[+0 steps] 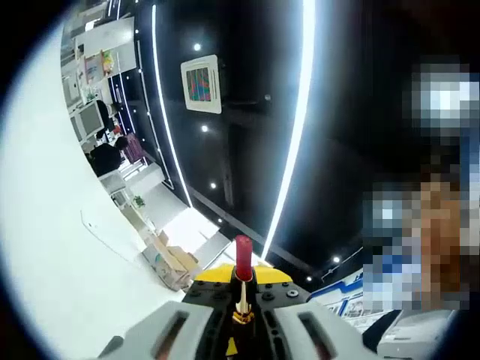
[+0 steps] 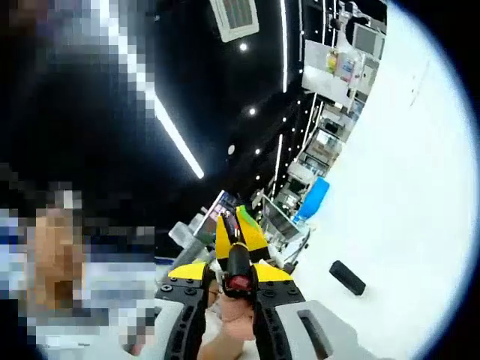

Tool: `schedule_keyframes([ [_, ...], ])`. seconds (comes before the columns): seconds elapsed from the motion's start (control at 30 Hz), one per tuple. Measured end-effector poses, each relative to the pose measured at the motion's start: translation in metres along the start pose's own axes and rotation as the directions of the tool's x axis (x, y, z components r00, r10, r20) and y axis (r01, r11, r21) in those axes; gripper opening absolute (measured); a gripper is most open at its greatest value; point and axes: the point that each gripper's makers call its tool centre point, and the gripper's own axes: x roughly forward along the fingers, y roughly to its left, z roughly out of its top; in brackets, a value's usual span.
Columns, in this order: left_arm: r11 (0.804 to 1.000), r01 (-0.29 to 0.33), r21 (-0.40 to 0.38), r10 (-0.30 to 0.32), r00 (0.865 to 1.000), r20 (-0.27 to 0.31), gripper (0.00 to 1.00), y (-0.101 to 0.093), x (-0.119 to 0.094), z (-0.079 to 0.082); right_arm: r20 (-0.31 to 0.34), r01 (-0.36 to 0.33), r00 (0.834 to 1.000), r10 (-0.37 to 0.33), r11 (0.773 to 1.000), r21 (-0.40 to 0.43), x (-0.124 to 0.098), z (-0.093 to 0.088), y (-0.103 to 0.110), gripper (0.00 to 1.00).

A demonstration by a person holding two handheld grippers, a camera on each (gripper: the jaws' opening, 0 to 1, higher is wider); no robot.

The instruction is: Unscrew the lipstick cap, remove the lipstick, and put the cap back on the lipstick

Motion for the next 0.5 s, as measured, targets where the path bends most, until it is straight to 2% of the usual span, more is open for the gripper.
schedule_keyframes([
  [0.27,1.0,0.005,-0.001,-0.005,1.0,-0.008,0.09,-0.0005,-0.0005,0.0,0.018,-0.02,1.0,0.018,0.995,0.102,-0.0017,0.0013,-0.0038,0.12],
  [0.37,1.0,0.001,0.008,-0.001,1.0,-0.016,0.09,0.001,-0.0017,-0.0001,0.017,-0.014,1.0,0.012,0.995,0.098,-0.0031,0.0019,-0.005,0.11],
  [0.5,1.0,-0.008,-0.001,0.008,1.0,-0.017,0.09,0.0034,-0.0025,-0.0006,0.006,0.021,1.0,-0.021,1.0,0.0,-0.0037,0.0035,-0.01,0.11],
])
